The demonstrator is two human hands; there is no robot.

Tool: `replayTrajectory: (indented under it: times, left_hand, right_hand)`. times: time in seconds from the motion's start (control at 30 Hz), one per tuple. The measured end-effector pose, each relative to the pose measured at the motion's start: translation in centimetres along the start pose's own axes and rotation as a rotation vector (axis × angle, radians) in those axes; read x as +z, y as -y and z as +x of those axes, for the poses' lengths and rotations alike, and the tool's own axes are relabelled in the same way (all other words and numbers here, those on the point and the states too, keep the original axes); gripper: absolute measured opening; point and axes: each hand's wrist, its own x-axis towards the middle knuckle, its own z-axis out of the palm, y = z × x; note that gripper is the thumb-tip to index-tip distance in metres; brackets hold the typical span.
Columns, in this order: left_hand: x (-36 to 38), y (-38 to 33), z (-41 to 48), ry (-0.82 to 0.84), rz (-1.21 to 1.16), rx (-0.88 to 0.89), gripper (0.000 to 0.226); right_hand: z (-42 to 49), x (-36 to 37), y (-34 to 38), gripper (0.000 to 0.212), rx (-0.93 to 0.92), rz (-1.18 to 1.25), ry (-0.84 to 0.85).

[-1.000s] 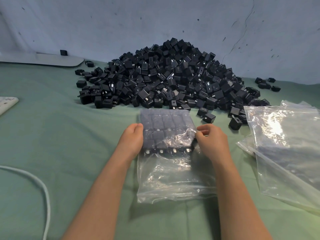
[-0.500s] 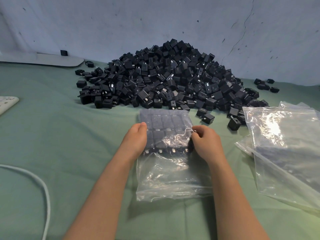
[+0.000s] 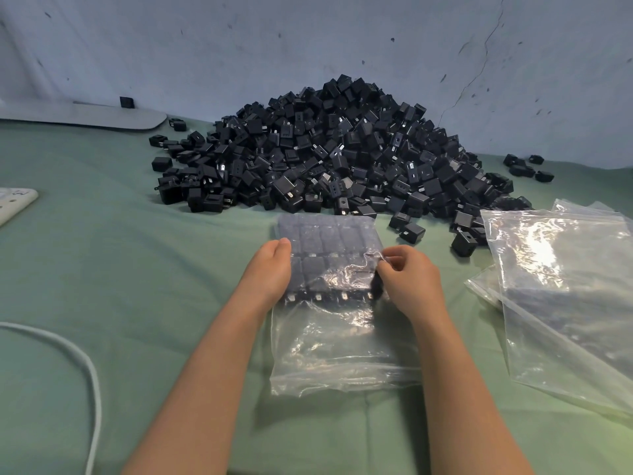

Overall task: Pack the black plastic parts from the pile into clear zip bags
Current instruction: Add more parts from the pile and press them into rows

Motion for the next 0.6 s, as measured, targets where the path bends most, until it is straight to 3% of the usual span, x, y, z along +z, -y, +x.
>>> replayTrajectory:
  times: [0.2,0.3,0.43,0.6]
  left_hand:
    - [-0.5,0.4,-0.5,-0.003,-0.015,-0.001,0.033]
    - [-0.4,0.7,-1.4,0.016,-0.041,-0.002,0.034]
    - [-0.2,0.9,-2.6,0.023,-0.062,0.013,0.023]
    - [0.0,0.9,-3.2,0.034,-0.058,0.02,0.033]
  right_hand:
    - [-1.5,-0.8,0.2,0.03,-0.061,-0.039,-0.083]
    - [-3.1,-1.0,0.3,0.019,-0.11,-0.01,-0.158]
    - [-4.6,-0.2,0.2,0.014,-0.087,-0.025,-0.098]
    - [-4.7,0.3,0.0,0.016,-0.098,-0.018,-0.103]
